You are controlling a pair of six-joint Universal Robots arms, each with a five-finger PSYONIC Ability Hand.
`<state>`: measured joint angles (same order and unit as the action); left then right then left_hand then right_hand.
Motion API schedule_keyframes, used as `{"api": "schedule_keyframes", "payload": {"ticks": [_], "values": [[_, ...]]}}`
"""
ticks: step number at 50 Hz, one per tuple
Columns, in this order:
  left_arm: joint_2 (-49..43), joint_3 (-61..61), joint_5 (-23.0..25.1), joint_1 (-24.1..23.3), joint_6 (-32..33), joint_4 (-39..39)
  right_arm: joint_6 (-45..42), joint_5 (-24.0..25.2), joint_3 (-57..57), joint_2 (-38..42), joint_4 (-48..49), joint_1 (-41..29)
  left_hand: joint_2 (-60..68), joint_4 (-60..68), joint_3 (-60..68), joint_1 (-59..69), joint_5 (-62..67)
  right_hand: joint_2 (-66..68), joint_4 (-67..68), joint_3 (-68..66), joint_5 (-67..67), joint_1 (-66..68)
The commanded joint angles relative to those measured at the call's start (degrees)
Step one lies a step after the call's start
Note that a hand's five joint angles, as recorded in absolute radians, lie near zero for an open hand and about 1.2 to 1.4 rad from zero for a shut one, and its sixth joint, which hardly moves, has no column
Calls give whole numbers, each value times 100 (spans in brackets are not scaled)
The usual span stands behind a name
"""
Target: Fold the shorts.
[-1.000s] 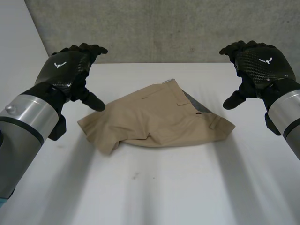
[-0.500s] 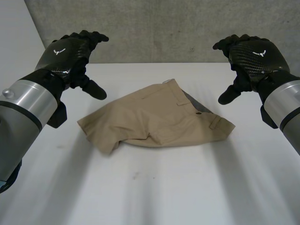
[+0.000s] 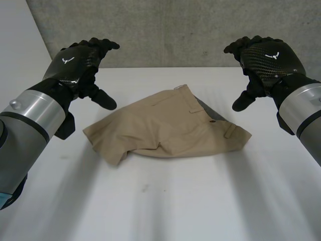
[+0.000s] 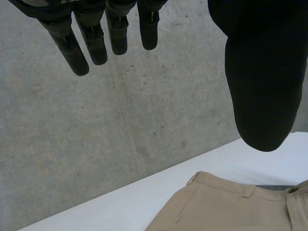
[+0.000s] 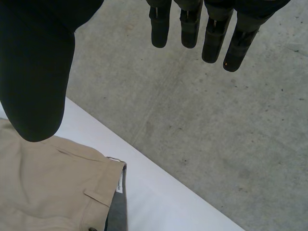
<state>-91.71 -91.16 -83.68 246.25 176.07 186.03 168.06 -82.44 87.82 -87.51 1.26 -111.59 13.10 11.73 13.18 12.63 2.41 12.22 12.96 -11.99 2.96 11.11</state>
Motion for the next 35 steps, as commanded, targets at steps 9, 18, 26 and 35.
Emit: {"api": "schedule_keyframes", "payload": {"ticks": [9, 18, 26, 35], "values": [[-128, -201, 62, 11, -38, 364, -256, 17, -54, 392, 23, -82, -310, -173, -318, -263, -241, -222, -296, 199, -296, -111], [-128, -210, 62, 11, -38, 373, -265, 0, -54, 357, 23, -82, -310, -173, -318, -263, -241, -222, -296, 199, -296, -111], [-136, -210, 62, 11, -38, 364, -274, 0, -63, 331, 23, -82, -310, -173, -318, -263, -241, -222, -296, 199, -296, -111], [-128, -210, 53, 11, -46, 320, -274, 0, -72, 340, 41, -82, -310, -173, -318, -263, -241, -222, -296, 199, -296, -111]]}}
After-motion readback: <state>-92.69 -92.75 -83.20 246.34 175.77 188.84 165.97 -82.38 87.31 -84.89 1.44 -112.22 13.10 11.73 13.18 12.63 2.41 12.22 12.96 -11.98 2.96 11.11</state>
